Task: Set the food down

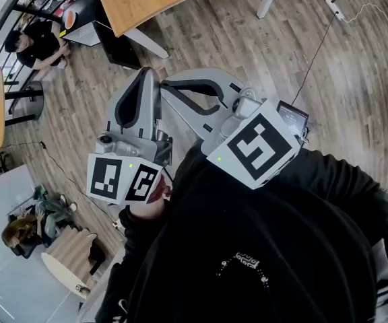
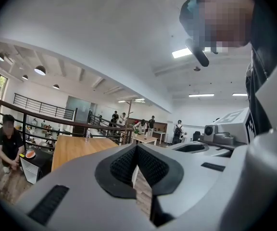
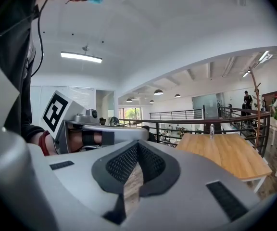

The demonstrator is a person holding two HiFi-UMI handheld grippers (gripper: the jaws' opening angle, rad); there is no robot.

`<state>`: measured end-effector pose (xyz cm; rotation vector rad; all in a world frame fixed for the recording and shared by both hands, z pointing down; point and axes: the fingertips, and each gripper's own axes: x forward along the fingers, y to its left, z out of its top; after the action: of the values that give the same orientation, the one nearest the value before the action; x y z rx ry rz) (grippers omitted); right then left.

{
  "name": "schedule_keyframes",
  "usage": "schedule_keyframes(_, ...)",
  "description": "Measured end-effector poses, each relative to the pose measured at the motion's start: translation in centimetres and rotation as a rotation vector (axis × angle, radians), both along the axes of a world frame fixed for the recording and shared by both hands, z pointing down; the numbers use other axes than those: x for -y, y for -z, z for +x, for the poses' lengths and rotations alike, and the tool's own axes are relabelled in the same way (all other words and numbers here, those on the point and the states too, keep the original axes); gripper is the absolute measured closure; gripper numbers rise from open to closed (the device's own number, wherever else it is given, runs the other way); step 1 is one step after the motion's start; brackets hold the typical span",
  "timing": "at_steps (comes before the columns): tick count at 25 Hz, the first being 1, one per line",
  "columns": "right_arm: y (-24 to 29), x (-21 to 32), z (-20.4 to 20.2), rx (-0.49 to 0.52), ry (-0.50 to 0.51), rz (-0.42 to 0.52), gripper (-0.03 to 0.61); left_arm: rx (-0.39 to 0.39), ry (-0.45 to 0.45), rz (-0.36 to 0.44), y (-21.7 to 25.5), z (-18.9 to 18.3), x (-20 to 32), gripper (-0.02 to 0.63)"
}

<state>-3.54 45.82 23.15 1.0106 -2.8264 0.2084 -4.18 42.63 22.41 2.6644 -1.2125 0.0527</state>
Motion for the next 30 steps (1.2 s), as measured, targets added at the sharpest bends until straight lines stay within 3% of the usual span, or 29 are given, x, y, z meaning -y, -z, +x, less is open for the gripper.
schedule_keyframes(15,-0.6,3.5,-9.1,-0.077,0.085,0.032,0.560,-0.058,0.053,0.027,-0.5,-9.3,3.4,0.615)
schedule_keyframes(30,-1.2,6.2,-12.1,-0.091,0.151,-0.003,0.560,-0.026,0.132,0.016,-1.1,-12.5,6.1,0.615)
